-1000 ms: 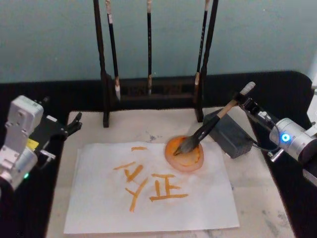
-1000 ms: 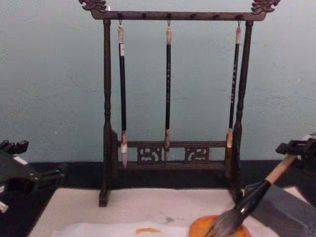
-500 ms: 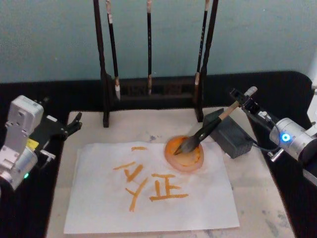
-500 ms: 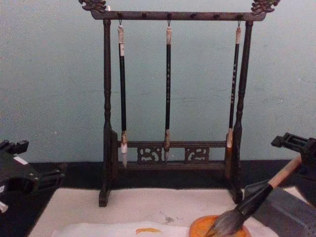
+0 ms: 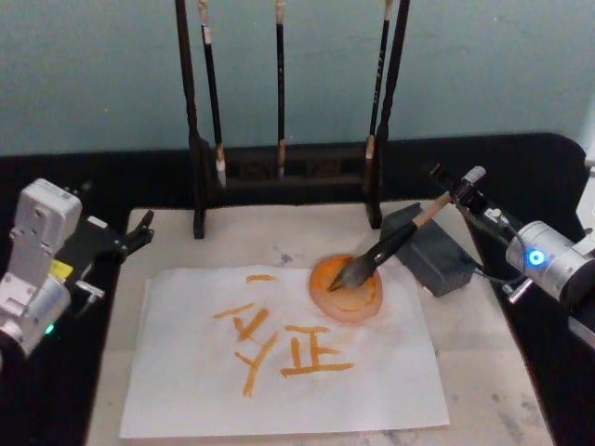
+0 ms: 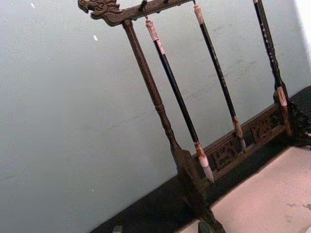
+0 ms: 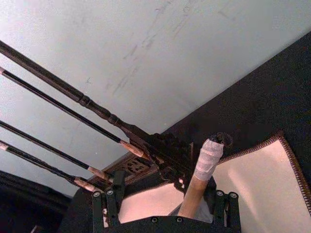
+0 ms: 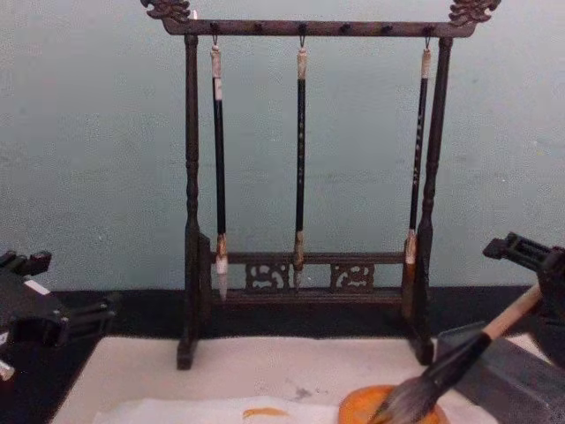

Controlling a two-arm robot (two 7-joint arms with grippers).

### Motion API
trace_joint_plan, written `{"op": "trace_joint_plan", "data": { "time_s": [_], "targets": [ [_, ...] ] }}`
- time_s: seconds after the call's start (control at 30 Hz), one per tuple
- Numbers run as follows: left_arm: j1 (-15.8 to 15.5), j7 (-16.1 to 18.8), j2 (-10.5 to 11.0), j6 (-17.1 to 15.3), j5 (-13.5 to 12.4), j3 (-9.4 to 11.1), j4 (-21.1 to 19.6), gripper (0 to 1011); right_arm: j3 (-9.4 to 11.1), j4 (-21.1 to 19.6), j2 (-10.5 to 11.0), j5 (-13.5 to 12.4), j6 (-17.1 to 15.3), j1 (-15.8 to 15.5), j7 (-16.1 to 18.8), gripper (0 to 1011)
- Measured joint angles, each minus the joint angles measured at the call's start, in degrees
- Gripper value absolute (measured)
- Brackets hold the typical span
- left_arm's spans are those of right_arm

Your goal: Pick up the brush from the inkstone, write on the paper, then place the brush back to its original position.

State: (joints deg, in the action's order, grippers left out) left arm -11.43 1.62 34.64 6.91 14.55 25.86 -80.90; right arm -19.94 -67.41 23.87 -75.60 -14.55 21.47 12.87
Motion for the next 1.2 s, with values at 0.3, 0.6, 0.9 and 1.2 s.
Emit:
{"op": "trace_joint_plan", "data": {
  "time_s": [0.3,0.6,0.9,1.2],
  "targets": [
    [0.00,0.00,0.00,0.00,0.00,0.00,0.00,1010,-1.62,2.04,0.30,-0.79,0.41,0.91,0.25,1000],
    [0.00,0.00,0.00,0.00,0.00,0.00,0.00,1010,-2.32,2.51,1.09,-1.92,1.11,0.94,-0.08,1000],
    [0.00,0.00,0.00,0.00,0.00,0.00,0.00,1010,-2.63,0.42,3.28,-3.35,1.12,-0.73,1.12,1000],
    [0.00,0.00,0.00,0.00,0.00,0.00,0.00,1009,-2.60,-4.31,7.05,-5.91,0.35,-4.23,2.22,1000]
  ]
}}
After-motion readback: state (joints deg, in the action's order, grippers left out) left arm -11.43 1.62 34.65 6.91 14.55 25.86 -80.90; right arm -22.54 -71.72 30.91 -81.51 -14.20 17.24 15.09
